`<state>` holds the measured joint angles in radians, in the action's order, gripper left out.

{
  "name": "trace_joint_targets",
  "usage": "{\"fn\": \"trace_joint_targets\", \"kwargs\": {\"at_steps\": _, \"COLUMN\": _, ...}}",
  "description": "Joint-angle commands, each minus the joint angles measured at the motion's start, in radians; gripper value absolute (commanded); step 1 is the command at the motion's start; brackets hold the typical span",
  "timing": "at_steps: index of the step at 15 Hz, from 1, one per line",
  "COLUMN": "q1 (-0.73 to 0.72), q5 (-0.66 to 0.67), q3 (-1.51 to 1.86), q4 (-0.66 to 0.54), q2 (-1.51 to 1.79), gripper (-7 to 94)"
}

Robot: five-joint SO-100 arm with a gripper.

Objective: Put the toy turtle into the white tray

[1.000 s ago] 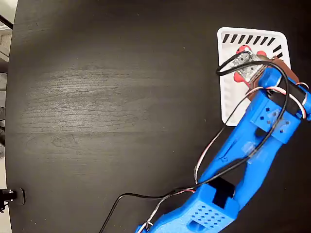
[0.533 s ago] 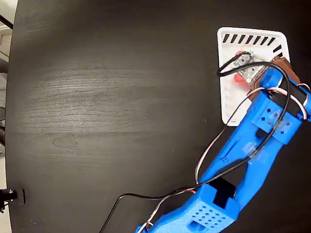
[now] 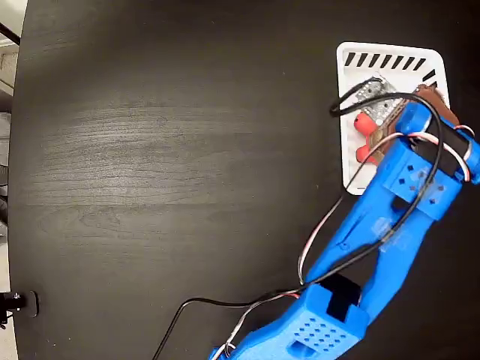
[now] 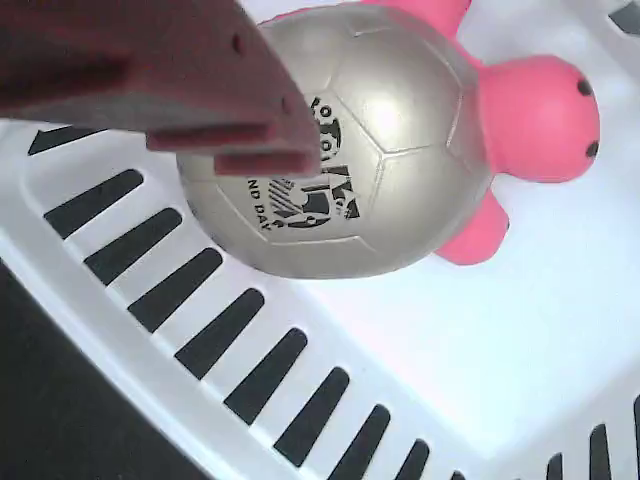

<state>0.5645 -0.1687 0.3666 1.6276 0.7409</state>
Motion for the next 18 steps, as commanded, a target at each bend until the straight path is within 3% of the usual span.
{"fn": "trace_joint_targets", "kwargs": {"at_steps": 1, "q1": 0.0, "q5": -0.029, "q3": 0.031, "q4": -0.012, "q2": 0.164, "gripper": 3}}
{"fn": "trace_joint_targets", "kwargs": {"at_steps": 5, "q1": -0.067, "q5": -0.08, "q3": 0.267, "q4": -0.094, "q2": 0.397, "gripper": -1}}
{"fn": "trace_joint_targets", "kwargs": {"at_steps": 12, "q1": -0.414, "q5": -0.121, "q3": 1.137, "q4": -0.512, "q2": 1.097, "gripper": -1}}
{"fn": "trace_joint_targets", "kwargs": {"at_steps": 15, "q1": -0.552, "q5": -0.089, "q3": 1.531, "q4": -0.69, "q2": 1.373, "gripper": -1}}
{"fn": "trace_joint_targets", "kwargs": {"at_steps": 18, "q1": -0.626, "q5": -0.003, "q3": 1.899, "q4": -0.732, "q2": 1.7, "gripper": -1}}
